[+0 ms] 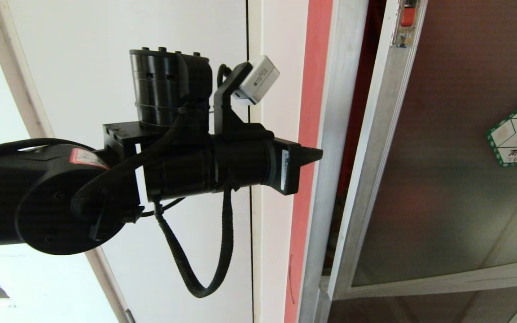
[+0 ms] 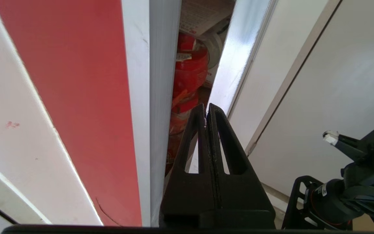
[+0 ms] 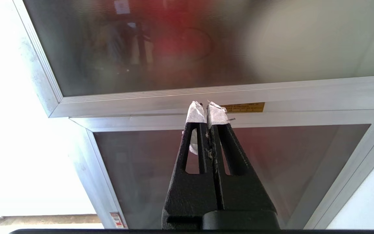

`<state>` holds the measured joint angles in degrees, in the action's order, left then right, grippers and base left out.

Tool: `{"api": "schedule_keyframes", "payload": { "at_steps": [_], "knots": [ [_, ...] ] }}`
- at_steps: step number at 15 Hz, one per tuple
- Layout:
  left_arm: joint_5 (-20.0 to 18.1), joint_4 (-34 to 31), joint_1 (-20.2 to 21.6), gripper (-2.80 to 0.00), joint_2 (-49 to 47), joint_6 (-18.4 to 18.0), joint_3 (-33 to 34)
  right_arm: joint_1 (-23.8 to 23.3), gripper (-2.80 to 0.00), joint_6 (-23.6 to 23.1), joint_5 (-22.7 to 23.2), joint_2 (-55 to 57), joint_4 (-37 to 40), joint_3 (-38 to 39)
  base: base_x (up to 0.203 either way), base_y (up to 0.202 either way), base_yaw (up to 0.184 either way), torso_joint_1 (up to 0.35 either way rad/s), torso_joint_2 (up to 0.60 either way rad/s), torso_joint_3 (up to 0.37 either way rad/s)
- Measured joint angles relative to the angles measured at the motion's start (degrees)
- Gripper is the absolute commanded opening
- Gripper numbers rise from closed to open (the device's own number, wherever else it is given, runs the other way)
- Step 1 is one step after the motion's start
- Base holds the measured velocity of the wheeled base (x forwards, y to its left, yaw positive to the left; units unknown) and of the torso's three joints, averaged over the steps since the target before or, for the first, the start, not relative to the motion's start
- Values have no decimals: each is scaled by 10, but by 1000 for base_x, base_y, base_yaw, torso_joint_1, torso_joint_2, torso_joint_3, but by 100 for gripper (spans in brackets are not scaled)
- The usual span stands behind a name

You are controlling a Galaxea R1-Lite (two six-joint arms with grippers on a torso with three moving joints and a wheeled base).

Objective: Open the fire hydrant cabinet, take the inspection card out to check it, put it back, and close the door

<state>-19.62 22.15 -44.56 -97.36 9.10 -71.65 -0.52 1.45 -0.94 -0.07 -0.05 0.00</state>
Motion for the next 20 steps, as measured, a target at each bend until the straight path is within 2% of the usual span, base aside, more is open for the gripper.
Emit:
{"api": "schedule_keyframes", "payload": {
  "at_steps": [4, 7, 8, 10, 12, 15, 20],
  "knots": [
    [8, -1, -21, -280, -32, 0, -32, 0, -280, 0, 0, 0, 0, 0, 0, 0, 0, 0, 0, 0],
    [67, 0, -42, -280, -50, -1, -48, 0, -280, 0, 0, 0, 0, 0, 0, 0, 0, 0, 0, 0],
    [75, 0, -46, -280, -56, -5, -51, 0, -280, 0, 0, 0, 0, 0, 0, 0, 0, 0, 0, 0],
    [83, 0, -48, -280, -69, -28, -60, 0, -280, 0, 0, 0, 0, 0, 0, 0, 0, 0, 0, 0],
    [110, 1, -50, -280, -86, -52, -74, 0, -280, 0, 0, 0, 0, 0, 0, 0, 0, 0, 0, 0],
    [115, 2, -51, -280, -103, -54, -88, 0, -280, 0, 0, 0, 0, 0, 0, 0, 0, 0, 0, 0],
    [122, 60, -51, -280, -133, -54, -97, 0, -280, 0, 0, 0, 0, 0, 0, 0, 0, 0, 0, 0]
  ]
}}
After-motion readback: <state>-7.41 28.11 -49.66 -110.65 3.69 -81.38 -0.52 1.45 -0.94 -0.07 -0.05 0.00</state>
